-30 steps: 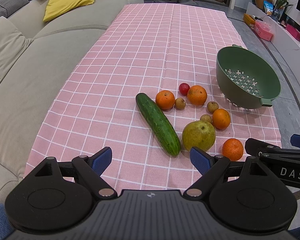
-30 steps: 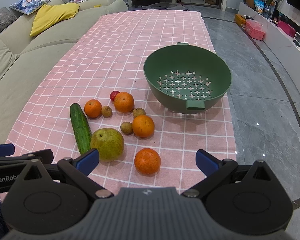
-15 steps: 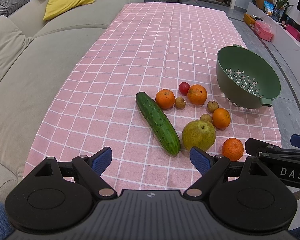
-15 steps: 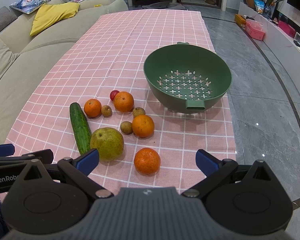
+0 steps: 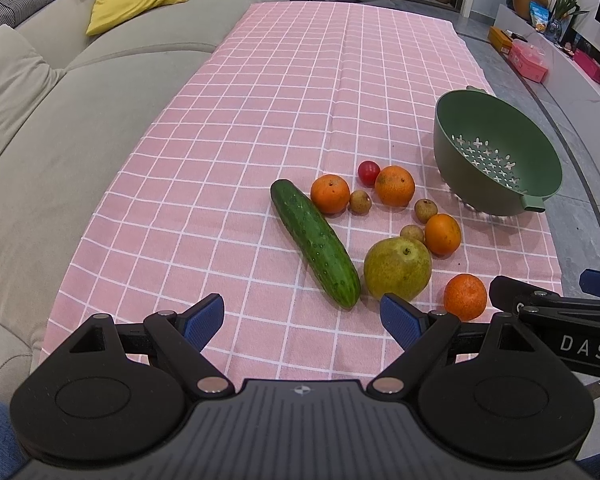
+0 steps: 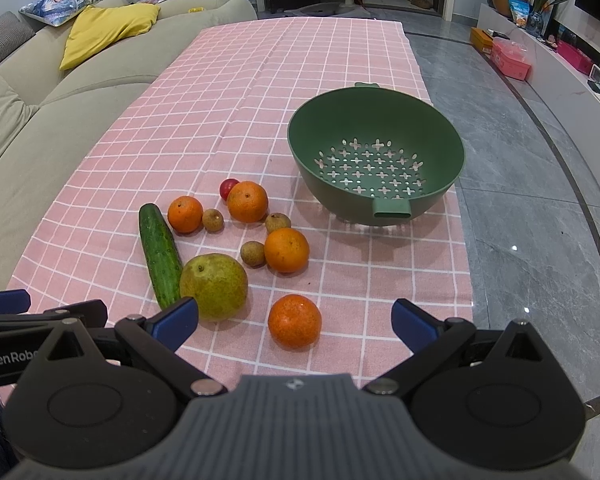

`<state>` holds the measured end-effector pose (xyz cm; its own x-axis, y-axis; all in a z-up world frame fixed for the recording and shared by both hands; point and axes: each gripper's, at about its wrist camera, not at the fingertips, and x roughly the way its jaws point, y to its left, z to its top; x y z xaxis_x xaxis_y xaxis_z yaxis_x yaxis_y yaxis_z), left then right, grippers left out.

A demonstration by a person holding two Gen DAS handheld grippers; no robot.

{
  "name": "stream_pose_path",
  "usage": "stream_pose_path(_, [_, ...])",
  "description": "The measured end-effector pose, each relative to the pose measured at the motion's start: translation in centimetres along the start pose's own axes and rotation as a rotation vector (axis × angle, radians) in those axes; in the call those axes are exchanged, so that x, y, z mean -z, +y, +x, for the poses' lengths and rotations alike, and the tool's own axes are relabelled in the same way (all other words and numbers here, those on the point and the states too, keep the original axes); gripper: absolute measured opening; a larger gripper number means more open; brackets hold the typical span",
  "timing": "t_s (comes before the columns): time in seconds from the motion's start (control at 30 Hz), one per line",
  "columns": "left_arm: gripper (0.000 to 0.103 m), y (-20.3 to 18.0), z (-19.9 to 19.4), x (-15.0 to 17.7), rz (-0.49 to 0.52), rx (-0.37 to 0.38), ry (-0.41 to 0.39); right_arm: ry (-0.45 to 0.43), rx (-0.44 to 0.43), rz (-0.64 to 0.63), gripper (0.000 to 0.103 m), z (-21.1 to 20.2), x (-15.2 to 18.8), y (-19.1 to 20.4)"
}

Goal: Organize fruits
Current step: 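Grasp the green cucumber with the left tool while the right tool grasps an orange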

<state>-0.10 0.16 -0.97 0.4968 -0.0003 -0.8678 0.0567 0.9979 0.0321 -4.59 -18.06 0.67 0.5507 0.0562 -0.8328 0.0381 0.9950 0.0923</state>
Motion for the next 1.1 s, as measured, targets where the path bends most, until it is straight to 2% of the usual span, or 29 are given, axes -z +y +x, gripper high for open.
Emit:
stream_pose_path(0.3, [0.103, 0.7, 0.8, -0.3, -0.021, 0.048, 0.029, 0.020, 0.020, 0.011, 0.099, 1.1, 0.3, -0.6])
stream_pose_path(0.53, [0.103, 2.8, 3.0, -0.8, -0.117, 0.105, 0.070, 0.046, -0.011, 0.064, 0.097, 2.4, 0.5, -2.5])
stream_pose_path(0.6, [0.102, 3.4, 3.7, -1.1, -0.143, 0.115, 0.075, 0.076, -0.026, 0.083, 0.077, 3.0, 0.6, -3.1])
stream_pose_path(0.67, [0.101, 3.9, 4.4, -1.4, -0.157, 0.122, 0.078, 0.111, -0.048, 0.093, 0.068, 3.8, 0.8, -3.3])
stream_pose_path(0.87, [0.099, 5.0, 6.4, -2.6, -0.148, 0.155, 0.087, 0.133, -0.097, 0.079, 0.066, 5.5, 1.0, -2.5])
stream_pose_path(1.03, [0.099, 5.8, 8.3, -3.9, -0.140, 0.155, 0.098, 0.156, -0.085, 0.065, 0.063, 7.3, 0.8, -2.1])
stream_pose_path(1.1, [0.099, 5.9, 9.2, -4.3, -0.150, 0.152, 0.113, 0.166, -0.083, 0.069, 0.058, 8.2, 0.6, -2.2])
